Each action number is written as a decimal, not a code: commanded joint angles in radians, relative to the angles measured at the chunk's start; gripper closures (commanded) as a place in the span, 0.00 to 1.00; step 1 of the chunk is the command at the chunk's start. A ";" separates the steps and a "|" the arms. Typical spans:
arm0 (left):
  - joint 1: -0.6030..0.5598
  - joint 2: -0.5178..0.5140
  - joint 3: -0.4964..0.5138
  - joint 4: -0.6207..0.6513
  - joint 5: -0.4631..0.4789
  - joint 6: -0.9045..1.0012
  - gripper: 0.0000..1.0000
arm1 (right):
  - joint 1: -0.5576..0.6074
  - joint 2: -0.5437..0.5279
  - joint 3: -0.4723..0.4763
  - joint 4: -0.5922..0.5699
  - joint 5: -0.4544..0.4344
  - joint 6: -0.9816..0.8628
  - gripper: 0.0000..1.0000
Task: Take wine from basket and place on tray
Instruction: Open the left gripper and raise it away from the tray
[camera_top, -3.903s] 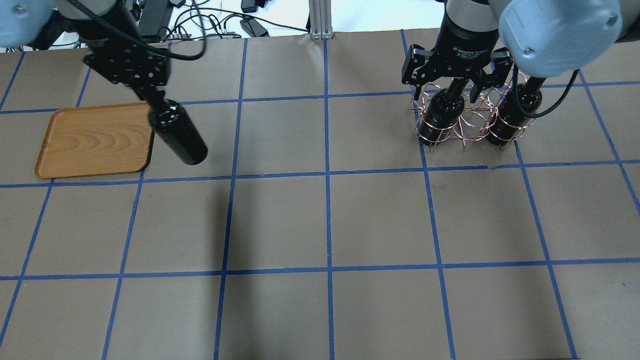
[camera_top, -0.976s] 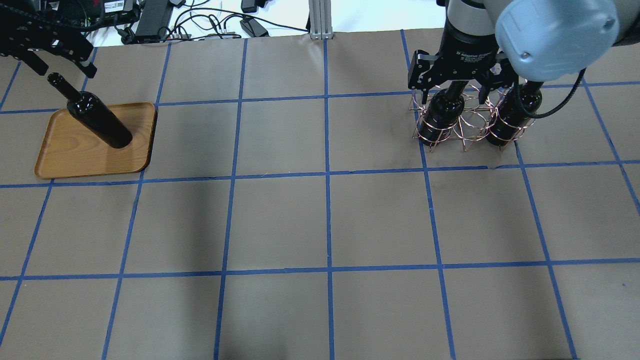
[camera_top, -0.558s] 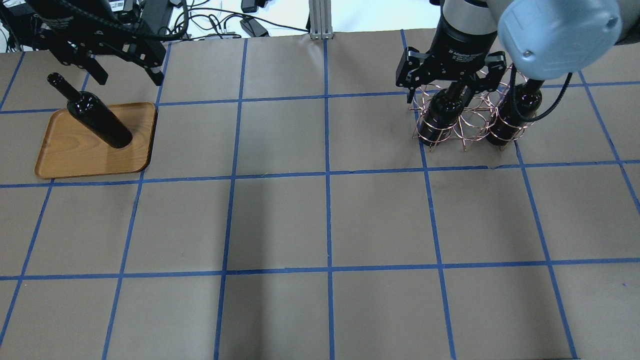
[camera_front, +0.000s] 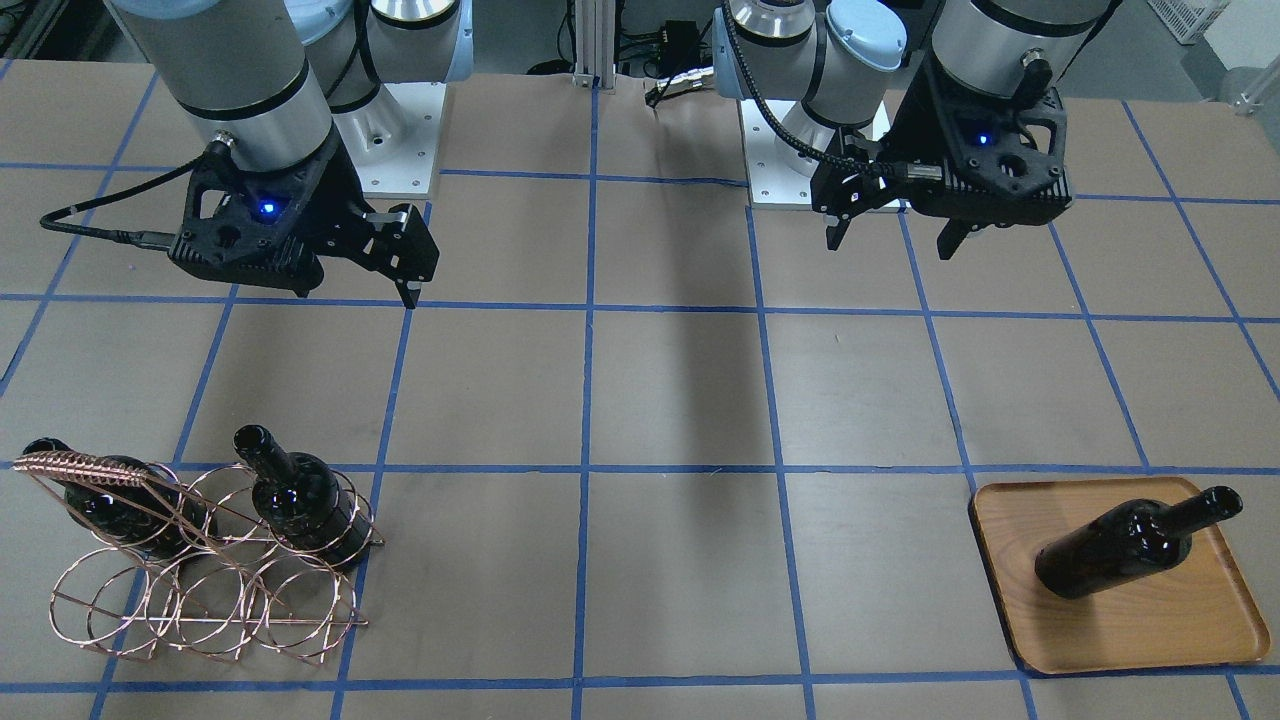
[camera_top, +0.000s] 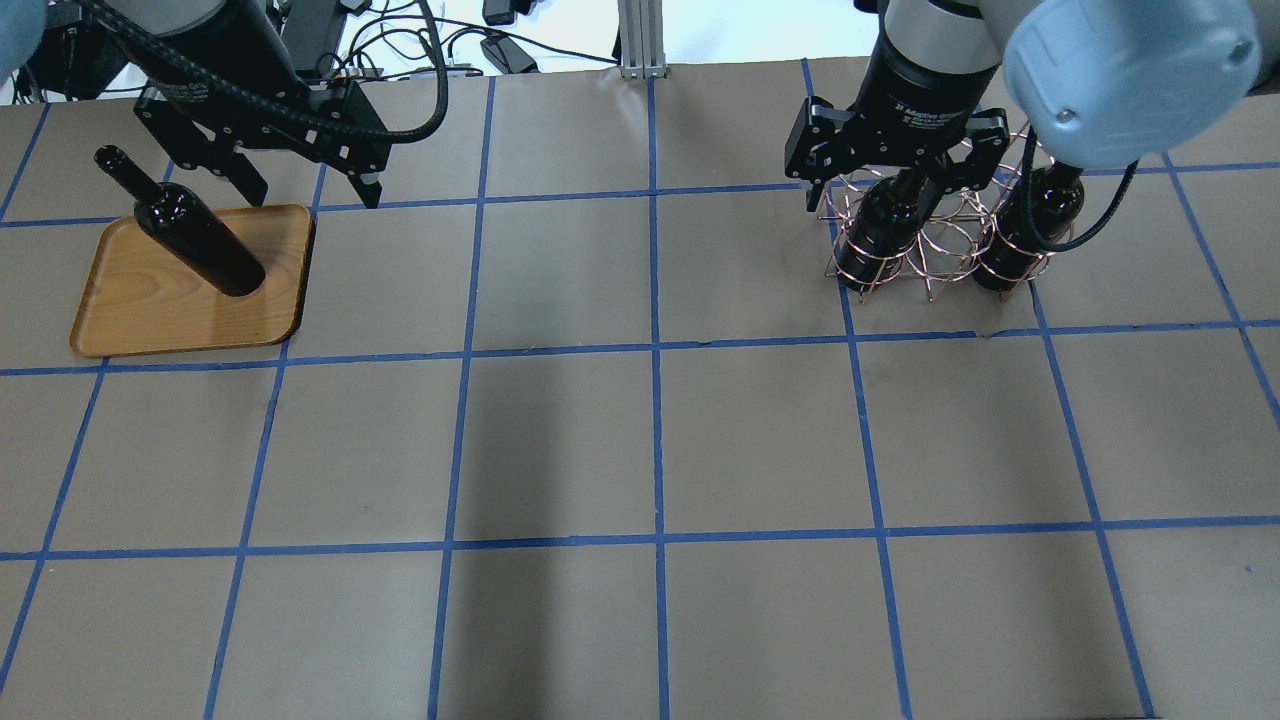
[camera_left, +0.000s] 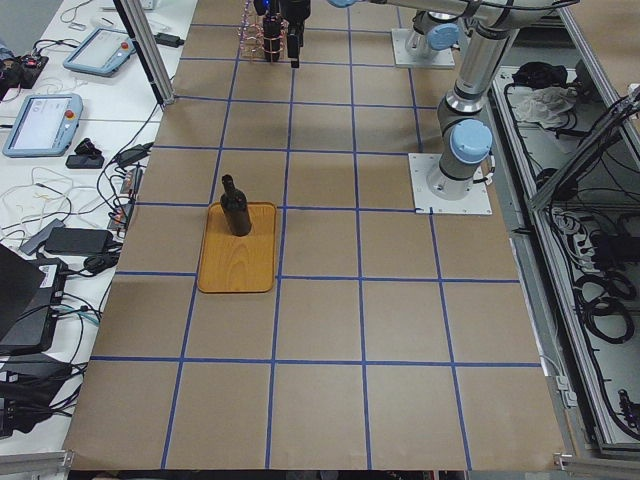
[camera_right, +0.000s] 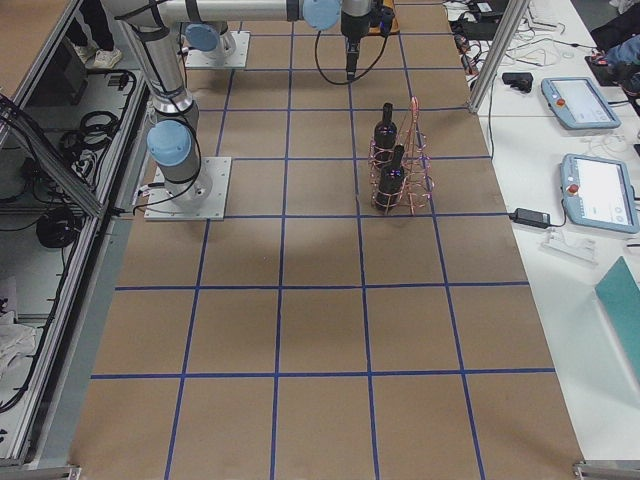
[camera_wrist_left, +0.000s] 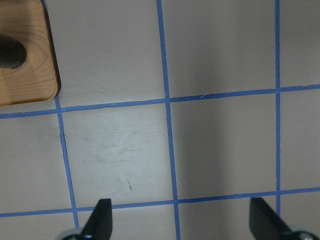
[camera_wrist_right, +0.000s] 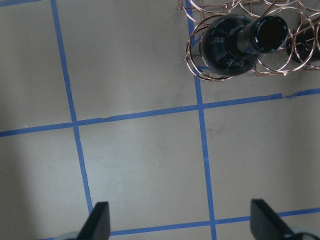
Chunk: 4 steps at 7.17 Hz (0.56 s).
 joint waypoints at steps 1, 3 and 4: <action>-0.001 0.003 -0.013 0.037 0.001 0.011 0.03 | 0.000 -0.001 0.007 -0.001 -0.005 0.001 0.00; -0.003 0.003 -0.019 0.069 0.013 0.003 0.03 | -0.001 -0.001 0.007 -0.001 -0.009 -0.002 0.00; -0.003 0.013 -0.019 0.069 0.012 0.001 0.03 | -0.004 -0.001 0.007 -0.001 -0.011 -0.002 0.00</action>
